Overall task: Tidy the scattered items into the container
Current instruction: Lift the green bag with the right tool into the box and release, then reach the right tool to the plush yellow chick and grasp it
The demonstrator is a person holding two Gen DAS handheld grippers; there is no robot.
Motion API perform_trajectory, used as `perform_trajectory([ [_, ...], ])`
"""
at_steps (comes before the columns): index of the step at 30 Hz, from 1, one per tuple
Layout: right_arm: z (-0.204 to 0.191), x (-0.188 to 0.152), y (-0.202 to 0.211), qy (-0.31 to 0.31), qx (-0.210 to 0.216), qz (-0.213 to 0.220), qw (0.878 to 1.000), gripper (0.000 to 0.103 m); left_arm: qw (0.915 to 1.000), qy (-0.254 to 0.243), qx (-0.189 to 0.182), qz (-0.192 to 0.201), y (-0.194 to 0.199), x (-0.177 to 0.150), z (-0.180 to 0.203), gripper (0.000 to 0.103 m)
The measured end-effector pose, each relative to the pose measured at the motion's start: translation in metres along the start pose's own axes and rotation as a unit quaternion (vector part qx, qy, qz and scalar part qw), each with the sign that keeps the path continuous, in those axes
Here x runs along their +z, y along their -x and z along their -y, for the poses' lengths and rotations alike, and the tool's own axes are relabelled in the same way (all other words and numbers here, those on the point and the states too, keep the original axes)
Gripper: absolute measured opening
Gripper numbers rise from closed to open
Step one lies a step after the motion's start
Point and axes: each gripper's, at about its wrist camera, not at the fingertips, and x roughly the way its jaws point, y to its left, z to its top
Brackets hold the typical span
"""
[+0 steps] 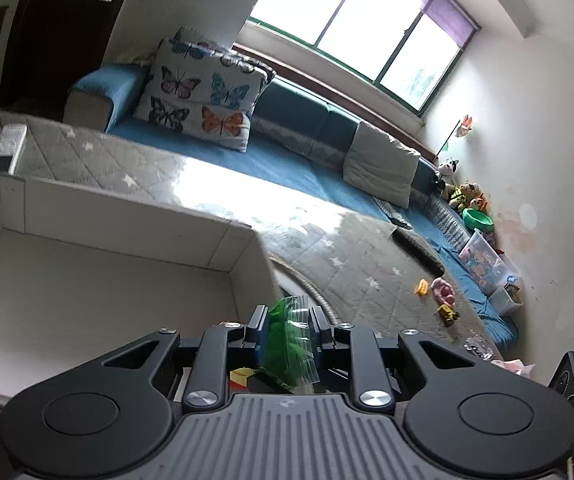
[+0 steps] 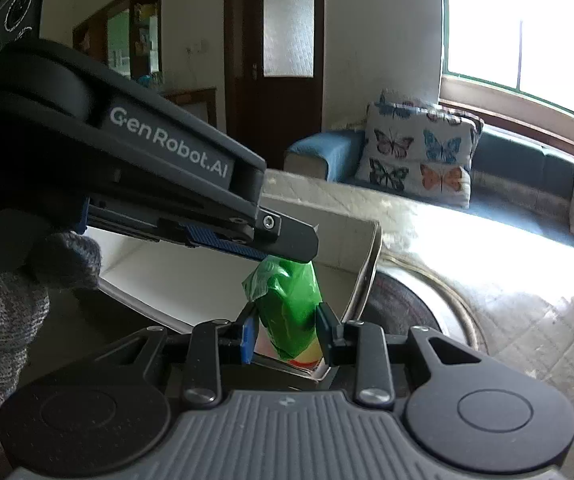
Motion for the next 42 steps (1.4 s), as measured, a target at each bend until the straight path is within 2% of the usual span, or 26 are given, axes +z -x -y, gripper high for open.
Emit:
perform_trajectory([
  [5, 0.007, -0.002, -0.017, -0.007, 0.006, -0.007, 1.0, 0.031, 0.9997, 0.02, -0.004, -0.014, -0.016, -0.003, -0.016, 0.023],
  [9, 0.007, -0.007, -0.014, -0.004, 0.003, -0.004, 1.0, 0.031, 0.9995, 0.024, -0.006, -0.017, -0.019, -0.006, -0.022, 0.023],
  [15, 0.002, -0.01, 0.003, -0.004, -0.002, 0.007, 1.0, 0.036, 0.9997, 0.019, -0.013, -0.006, -0.009, -0.007, -0.018, 0.023],
  [17, 0.0, -0.012, 0.01, -0.003, -0.005, 0.01, 1.0, 0.041, 0.9998, 0.015, -0.014, -0.002, -0.003, -0.008, -0.015, 0.023],
  [25, 0.0, -0.022, 0.042, -0.004, -0.015, 0.023, 1.0, 0.042, 0.9997, 0.005, -0.019, 0.013, 0.025, -0.02, -0.005, 0.024],
  [32, -0.005, -0.041, 0.073, -0.004, -0.018, 0.025, 1.0, 0.045, 0.9996, -0.015, -0.017, 0.014, 0.048, -0.043, 0.009, 0.024],
  [34, -0.007, -0.048, 0.081, -0.005, -0.02, 0.024, 0.999, 0.05, 0.9996, -0.022, -0.015, 0.013, 0.053, -0.05, 0.013, 0.024],
  [38, -0.009, -0.063, 0.096, -0.016, -0.023, 0.02, 0.999, 0.05, 0.9996, -0.028, -0.008, 0.007, 0.062, -0.065, 0.018, 0.024],
  [42, -0.011, -0.077, 0.107, -0.031, -0.025, 0.016, 0.999, 0.056, 0.9995, -0.03, 0.0, 0.001, 0.069, -0.081, 0.02, 0.025],
])
